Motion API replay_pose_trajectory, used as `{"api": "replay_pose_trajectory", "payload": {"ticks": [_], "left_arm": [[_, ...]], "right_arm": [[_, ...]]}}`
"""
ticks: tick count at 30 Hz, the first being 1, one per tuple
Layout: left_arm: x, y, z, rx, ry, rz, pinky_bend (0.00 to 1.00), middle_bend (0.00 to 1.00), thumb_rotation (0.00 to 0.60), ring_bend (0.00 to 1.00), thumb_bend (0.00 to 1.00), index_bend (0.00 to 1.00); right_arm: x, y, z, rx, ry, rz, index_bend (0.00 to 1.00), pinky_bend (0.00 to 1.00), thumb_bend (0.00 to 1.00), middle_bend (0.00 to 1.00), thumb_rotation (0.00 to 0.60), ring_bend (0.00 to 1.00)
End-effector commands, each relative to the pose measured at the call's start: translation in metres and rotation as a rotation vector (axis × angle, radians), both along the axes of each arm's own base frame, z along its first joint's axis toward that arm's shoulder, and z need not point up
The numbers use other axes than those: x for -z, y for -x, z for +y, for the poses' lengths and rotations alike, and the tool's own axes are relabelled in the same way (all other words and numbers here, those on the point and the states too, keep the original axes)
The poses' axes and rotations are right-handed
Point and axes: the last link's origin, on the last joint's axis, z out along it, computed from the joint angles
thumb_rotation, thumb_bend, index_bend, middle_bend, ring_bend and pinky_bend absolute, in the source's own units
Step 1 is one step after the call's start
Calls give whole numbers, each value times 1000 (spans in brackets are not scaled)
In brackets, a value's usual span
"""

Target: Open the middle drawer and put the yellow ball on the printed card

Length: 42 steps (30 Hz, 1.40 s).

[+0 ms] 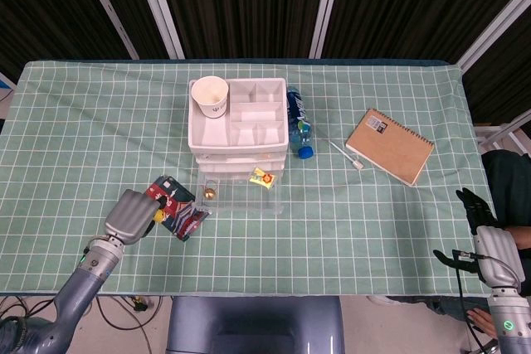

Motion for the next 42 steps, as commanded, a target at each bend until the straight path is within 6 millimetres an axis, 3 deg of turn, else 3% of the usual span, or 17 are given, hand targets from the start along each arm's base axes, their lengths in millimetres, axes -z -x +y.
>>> {"api": "replay_pose_trajectory", "payload": {"ticks": [1,11,23,31,37,39,41,42], "left_arm": [[10,10,1,-14,10,17,1000,1000,600,1000,362,518],[32,16,13,-18,-9,32,1000,1000,600,1000,347,524],[53,7,26,-14,-4,52,1000,1000,600,1000,210,500],[50,1,26,-14,-22,36,1000,1000,600,1000,127,366],[30,-5,20,-6,-71,-36,1000,998,600,999,89,252],[19,-6,16,0,-98,-64,993,937,600,961,86,215],[8,-6,11,6,-132,-95,927,761,600,838,86,164],[0,-5,7,6,-157,-121,847,624,600,730,86,136]], "right_arm": [[0,0,0,0,0,0,0,221,47,0,600,0],[0,0,0,-3,0,3,0,221,47,0,600,0],[0,1,-1,-1,1,1,0,221,48,0,600,0],[-1,1,-1,-2,1,2,0,221,47,0,600,0],[-1,1,0,-4,1,4,0,221,47,0,600,0],[-1,1,0,-4,1,6,0,221,46,0,600,0],[-1,1,0,-5,1,8,0,221,47,0,600,0],[-1,1,0,-6,1,10,0,221,47,0,600,0]]}}
